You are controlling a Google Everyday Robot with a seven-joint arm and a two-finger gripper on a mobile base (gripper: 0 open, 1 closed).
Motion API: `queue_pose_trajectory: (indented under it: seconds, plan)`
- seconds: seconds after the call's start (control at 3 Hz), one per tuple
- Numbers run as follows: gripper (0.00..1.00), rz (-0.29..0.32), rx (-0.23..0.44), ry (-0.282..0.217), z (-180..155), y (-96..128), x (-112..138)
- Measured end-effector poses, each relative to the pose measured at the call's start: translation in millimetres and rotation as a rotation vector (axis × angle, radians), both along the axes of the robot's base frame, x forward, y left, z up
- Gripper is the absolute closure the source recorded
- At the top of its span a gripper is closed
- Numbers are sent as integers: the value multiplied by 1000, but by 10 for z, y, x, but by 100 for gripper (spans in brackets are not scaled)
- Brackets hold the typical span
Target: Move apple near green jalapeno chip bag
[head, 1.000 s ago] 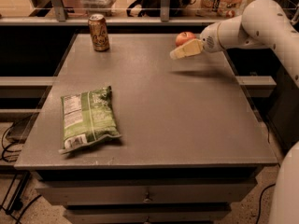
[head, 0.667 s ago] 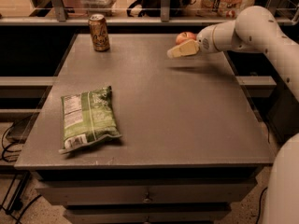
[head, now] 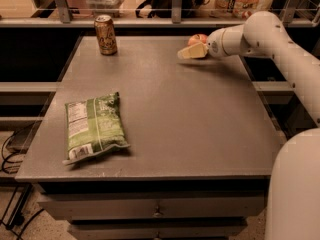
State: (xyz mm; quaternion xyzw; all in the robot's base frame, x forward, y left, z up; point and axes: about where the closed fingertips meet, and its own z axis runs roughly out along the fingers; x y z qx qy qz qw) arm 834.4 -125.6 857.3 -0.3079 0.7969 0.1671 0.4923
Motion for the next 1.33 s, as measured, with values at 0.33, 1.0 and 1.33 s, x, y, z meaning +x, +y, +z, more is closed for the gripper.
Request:
queue_pose_trajectory:
  seconds: [0.33, 1.0, 1.33]
  plan:
    - [41, 8, -8, 5, 25, 39, 17]
    - [87, 110, -28, 27, 241, 335, -189]
    - [100, 265, -20, 76, 343, 695, -553]
